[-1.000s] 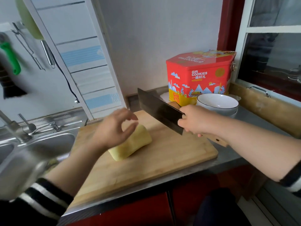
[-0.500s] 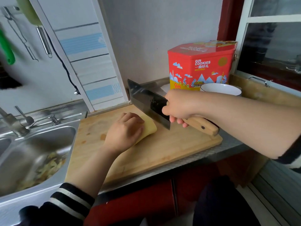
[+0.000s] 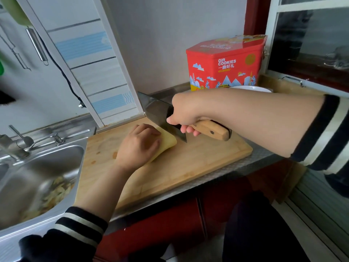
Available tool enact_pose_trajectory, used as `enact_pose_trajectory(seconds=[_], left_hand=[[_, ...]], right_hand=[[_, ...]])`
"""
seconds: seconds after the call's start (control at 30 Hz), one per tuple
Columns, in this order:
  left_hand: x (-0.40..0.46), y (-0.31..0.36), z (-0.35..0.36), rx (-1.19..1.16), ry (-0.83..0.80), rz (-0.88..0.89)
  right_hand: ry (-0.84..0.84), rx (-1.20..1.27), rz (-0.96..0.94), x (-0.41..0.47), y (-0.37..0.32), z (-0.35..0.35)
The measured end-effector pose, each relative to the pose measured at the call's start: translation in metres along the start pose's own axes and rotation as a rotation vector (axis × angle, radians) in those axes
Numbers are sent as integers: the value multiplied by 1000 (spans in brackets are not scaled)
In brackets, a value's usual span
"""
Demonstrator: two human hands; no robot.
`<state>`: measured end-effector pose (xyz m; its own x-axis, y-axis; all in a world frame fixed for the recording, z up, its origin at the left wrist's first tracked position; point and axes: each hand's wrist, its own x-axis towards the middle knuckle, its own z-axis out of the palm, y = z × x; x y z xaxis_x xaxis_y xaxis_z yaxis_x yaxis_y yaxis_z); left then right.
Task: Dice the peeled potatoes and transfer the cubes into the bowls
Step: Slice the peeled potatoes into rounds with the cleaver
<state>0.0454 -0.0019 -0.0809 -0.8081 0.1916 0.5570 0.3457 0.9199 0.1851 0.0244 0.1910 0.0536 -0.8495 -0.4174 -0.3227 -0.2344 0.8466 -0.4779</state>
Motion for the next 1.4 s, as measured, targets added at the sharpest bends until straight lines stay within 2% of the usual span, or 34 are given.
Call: enact_pose_trajectory(seconds=[0.33, 0.53, 1.03, 1.23, 1.4], left_hand=[[1, 2, -1, 30, -27, -88], [1, 6, -1, 49, -45, -177], [-1, 6, 1, 95, -55, -164], [-1, 5, 1, 99, -48, -139], [0, 3, 3, 91, -30, -126]], right_hand=[[-81, -82, 69, 13, -4, 8], [-80, -95, 39, 19, -6, 10], [-53, -76, 137, 18, -5, 18], [-95, -134, 188, 32, 10, 53], [-7, -5, 163, 35, 26, 61]])
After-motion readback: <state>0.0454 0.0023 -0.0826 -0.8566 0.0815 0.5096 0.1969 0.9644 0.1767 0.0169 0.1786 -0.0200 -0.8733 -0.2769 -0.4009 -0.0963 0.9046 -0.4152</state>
